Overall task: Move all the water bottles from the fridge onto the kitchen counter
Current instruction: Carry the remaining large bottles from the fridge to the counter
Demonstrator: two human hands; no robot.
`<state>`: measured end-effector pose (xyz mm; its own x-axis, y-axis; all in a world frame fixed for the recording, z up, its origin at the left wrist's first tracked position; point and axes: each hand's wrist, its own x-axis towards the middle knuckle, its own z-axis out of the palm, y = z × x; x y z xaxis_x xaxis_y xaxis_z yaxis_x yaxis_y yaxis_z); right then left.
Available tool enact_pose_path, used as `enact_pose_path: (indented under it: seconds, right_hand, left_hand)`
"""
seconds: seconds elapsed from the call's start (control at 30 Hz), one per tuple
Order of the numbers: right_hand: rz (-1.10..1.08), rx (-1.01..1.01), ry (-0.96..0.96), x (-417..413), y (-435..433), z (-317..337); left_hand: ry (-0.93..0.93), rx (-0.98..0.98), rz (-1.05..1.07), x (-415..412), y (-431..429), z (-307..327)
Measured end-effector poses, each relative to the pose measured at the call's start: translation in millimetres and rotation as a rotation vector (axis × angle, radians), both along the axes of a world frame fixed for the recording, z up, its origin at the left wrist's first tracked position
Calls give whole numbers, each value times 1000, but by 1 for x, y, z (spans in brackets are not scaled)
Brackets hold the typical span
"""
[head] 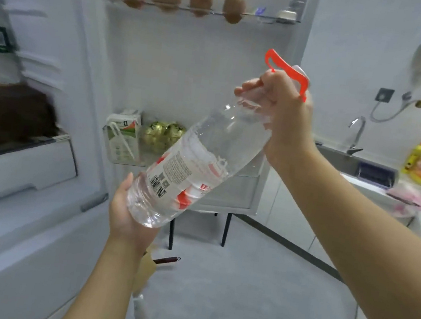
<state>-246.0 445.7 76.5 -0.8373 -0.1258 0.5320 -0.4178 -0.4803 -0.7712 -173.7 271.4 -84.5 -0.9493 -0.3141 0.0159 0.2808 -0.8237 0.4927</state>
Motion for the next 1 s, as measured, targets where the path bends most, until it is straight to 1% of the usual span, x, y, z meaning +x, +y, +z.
enact_pose_path:
  seconds: [0.2, 0.33, 0.5, 0.67, 0.83, 1.0]
  right_hand:
    - [-171, -19, -69, -8, 93, -22]
    - [-293, -62, -102, -20, 152, -37]
    - [-449, -17, -99, -40, 218, -54]
    - [-550, -44, -134, -77, 279, -73]
    - [-664, -52, -176, -125, 325, -76]
    - [-822, -13, -206, -160, 364, -78]
  left_hand:
    - [-63, -36, -174, -26, 79, -20]
    - [-102, -52, -330, -54, 128, -28]
    - [-144, -23, -480, -98, 186, -46]
    - [-169, -13, -604, -158, 242, -66]
    - [-197, 5, -704, -229, 295, -76]
    - [-237, 13, -818, -291, 346, -86]
